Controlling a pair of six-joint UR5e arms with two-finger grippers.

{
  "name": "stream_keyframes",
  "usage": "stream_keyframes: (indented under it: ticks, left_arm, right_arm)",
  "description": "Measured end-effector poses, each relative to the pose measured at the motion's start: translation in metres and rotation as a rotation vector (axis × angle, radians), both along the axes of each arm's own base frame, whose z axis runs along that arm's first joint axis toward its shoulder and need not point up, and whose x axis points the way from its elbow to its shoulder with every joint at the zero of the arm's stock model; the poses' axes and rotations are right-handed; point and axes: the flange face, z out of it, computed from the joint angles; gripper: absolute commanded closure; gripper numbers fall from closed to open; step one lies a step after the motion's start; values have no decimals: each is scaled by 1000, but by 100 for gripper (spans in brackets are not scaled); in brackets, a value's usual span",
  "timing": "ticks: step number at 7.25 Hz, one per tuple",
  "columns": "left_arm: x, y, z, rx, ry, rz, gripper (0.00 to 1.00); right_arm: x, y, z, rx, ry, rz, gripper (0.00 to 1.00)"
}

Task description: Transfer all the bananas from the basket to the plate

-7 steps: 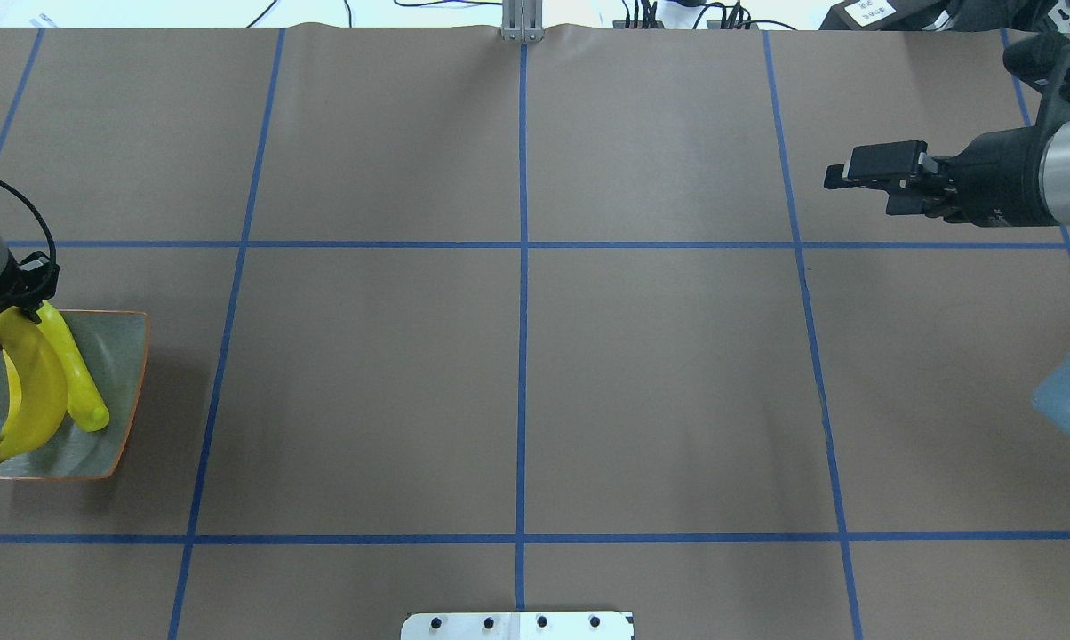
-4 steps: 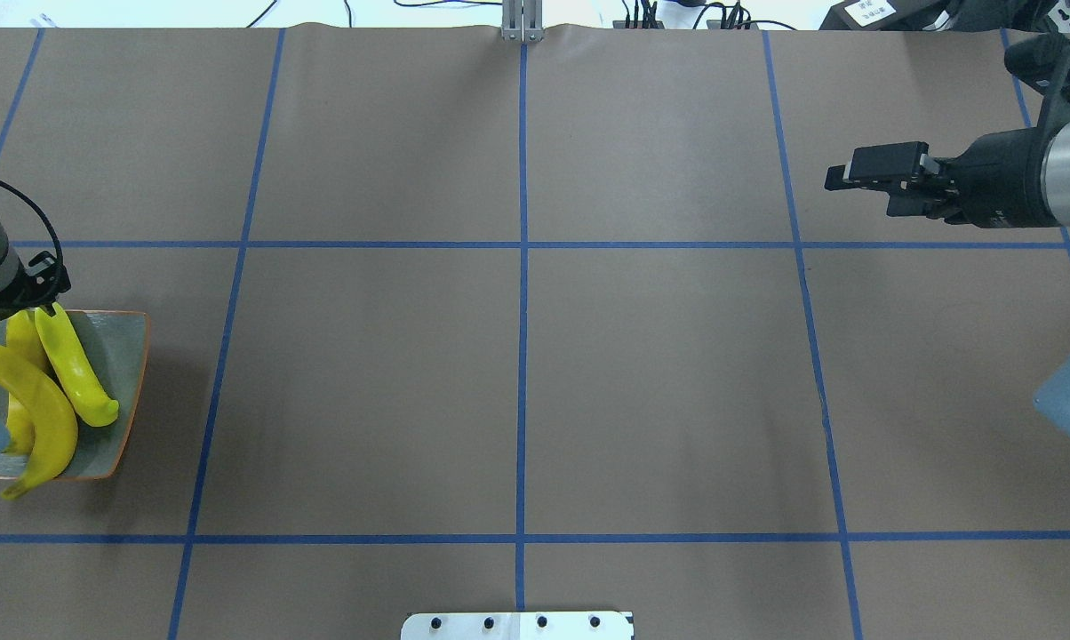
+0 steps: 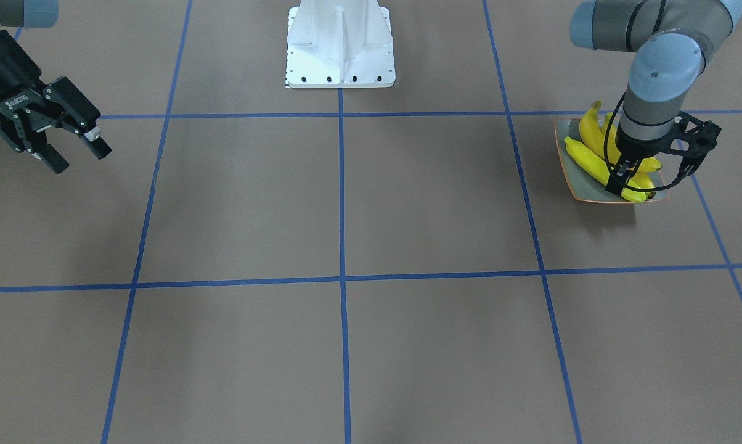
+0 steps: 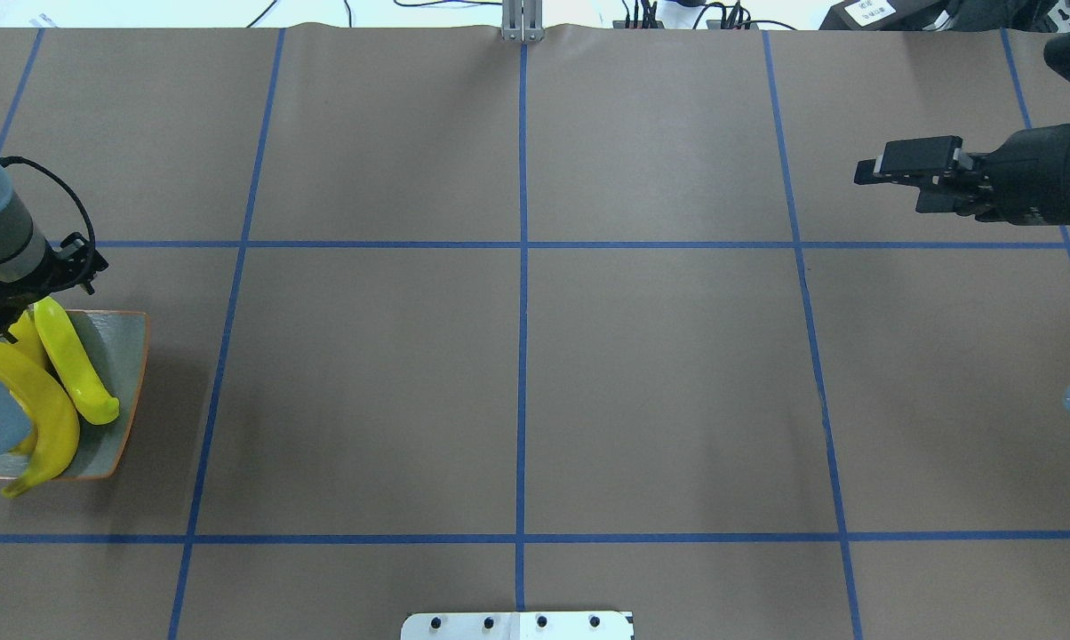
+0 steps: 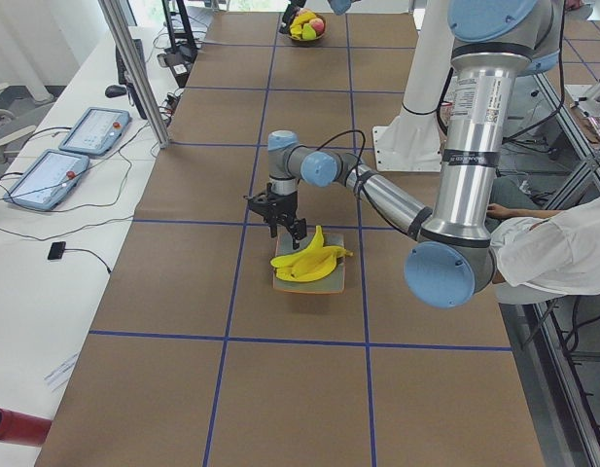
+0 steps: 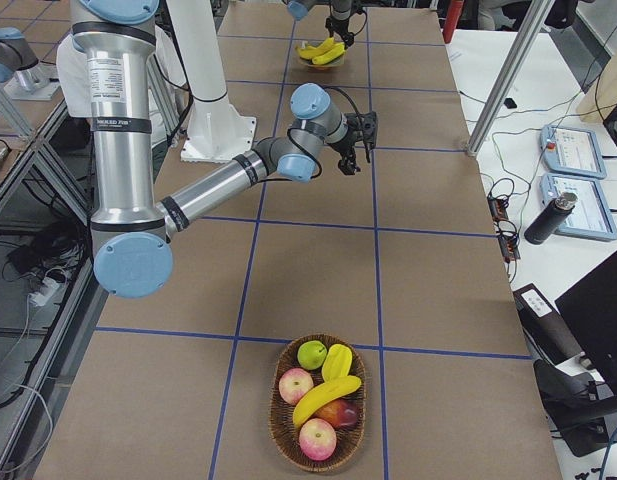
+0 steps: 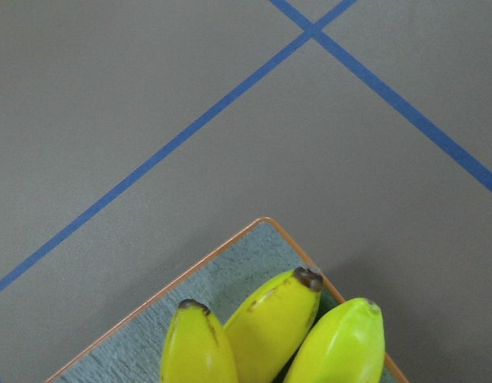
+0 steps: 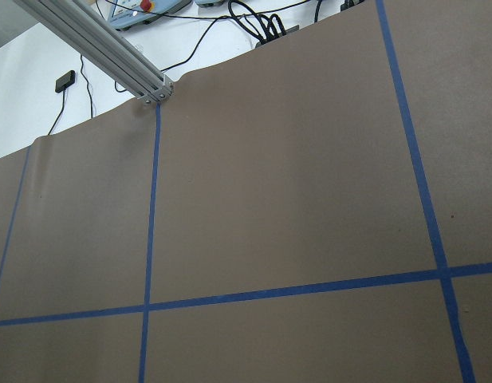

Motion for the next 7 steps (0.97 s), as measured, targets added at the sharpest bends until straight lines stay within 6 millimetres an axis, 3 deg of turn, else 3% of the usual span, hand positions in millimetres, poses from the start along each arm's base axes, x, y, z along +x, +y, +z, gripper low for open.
stream_keyframes:
  ticks: [2,4,6,7]
  left_arm:
    - [-17,-15,-56,47,144,29,0]
    - [-44,-16,-95,105,264,94,0]
    - [-66,-19,-106,149,310,140,0]
    - [-69,-20,-107,157,316,149,0]
  right_arm:
    - [53,6,55,-8,115,38,0]
    - [122,16,136,48,291,-19,0]
    - [197,20,228,105,382,-121,0]
    - [219,24,270,146,439,-177,0]
